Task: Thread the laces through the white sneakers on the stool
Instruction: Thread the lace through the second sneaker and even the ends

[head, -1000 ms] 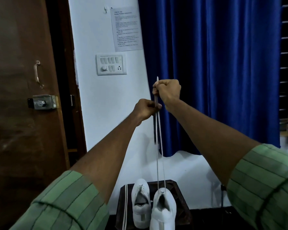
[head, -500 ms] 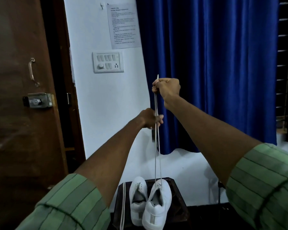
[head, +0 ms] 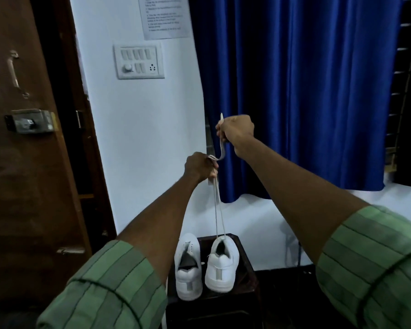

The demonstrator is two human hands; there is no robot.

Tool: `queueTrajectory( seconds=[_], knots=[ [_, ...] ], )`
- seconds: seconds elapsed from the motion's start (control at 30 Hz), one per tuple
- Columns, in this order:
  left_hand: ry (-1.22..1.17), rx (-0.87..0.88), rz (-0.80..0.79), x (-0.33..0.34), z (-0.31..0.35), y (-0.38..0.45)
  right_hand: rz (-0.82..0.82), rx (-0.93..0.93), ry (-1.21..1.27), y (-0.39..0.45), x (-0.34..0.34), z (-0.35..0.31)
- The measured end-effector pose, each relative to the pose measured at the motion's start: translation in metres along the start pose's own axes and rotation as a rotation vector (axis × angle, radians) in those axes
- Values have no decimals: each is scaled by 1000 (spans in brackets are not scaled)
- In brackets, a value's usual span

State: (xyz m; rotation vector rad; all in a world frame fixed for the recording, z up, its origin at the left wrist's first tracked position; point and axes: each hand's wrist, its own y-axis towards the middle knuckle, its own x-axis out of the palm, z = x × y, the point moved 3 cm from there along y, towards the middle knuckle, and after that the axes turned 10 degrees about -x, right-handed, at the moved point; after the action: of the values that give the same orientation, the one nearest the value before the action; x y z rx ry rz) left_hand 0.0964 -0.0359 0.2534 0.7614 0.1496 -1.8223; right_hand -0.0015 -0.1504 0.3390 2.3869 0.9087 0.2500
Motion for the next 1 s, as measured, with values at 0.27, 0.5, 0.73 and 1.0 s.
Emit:
queueTrajectory(
  seconds=[0.27,0.5,0.73,1.0],
  knots=[
    [-18,102,201,8,-2,-9,-94,91,43,-32,-12,74],
    [-130,122,209,18,-13,-3,-18,4,174,-14,-11,53],
    [23,77,108,25,-30,8,-98,79,61,-27,-3,84],
    [183,107,34,27,-45,-1,-133,304,179,-63,-3,148]
  ],
)
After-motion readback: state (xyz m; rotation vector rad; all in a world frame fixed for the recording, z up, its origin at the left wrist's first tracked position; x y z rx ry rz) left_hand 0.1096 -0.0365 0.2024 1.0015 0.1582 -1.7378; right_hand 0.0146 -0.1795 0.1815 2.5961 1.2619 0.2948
